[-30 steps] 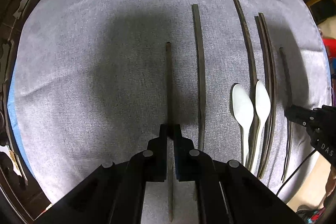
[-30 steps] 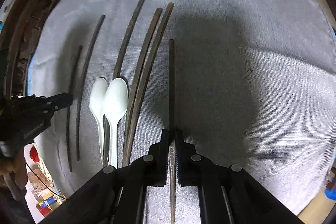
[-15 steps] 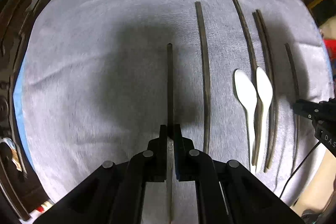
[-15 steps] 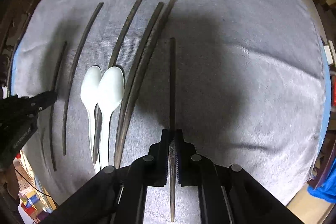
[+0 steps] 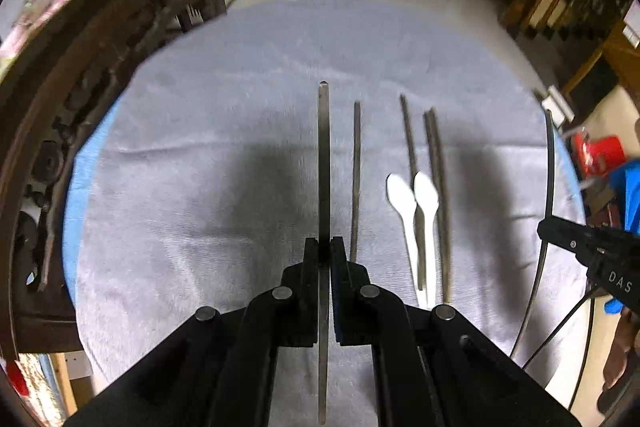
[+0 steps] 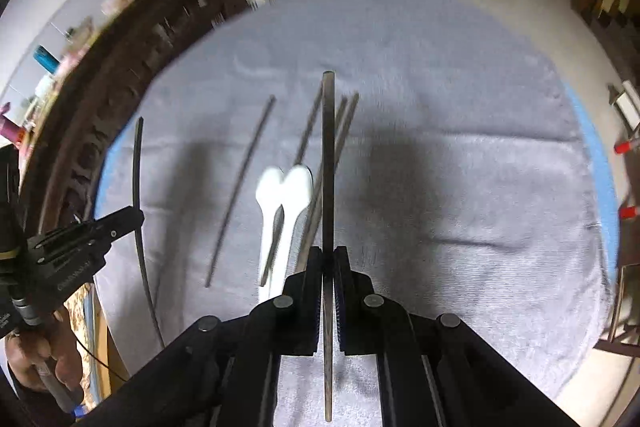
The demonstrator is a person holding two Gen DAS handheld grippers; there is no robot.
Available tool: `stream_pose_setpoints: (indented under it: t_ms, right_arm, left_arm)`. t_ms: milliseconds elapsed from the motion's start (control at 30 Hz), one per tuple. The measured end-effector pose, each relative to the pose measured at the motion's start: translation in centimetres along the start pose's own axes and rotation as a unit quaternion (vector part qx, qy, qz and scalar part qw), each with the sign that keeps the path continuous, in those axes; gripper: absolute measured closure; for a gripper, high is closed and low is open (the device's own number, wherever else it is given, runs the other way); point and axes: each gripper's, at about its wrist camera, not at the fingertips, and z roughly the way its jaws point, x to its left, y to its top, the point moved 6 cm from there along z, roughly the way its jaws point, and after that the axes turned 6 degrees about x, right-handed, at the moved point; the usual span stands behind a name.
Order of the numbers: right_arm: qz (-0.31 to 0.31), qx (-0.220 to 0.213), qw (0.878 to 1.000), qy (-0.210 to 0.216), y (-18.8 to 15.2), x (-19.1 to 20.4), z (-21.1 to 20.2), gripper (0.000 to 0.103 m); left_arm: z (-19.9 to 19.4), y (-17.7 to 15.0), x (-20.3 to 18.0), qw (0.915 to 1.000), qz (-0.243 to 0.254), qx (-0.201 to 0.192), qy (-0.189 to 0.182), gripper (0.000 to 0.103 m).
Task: Organize utensils
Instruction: 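Lift the held chopsticks upright with both tools and carry them over the metal cup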
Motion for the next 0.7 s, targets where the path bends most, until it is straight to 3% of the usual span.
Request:
stream_pose_setpoints:
  t_ms: [267,700]
  right_arm:
    - [0.005,-0.104,0.994,0.026,-1.1,2.0,-5.3,0.097]
    - [0.007,-0.158,0.986,0.047,-4.3,3.6,-9.0,0.097]
  left_arm:
    - [-6.1,-0.7,0.2,0.9965,-0.016,-0.081,-0.004,0.097]
    - [-12.5,-2.7,-0.3,0.9892,-0.015,-0.146,-0.007,0.097]
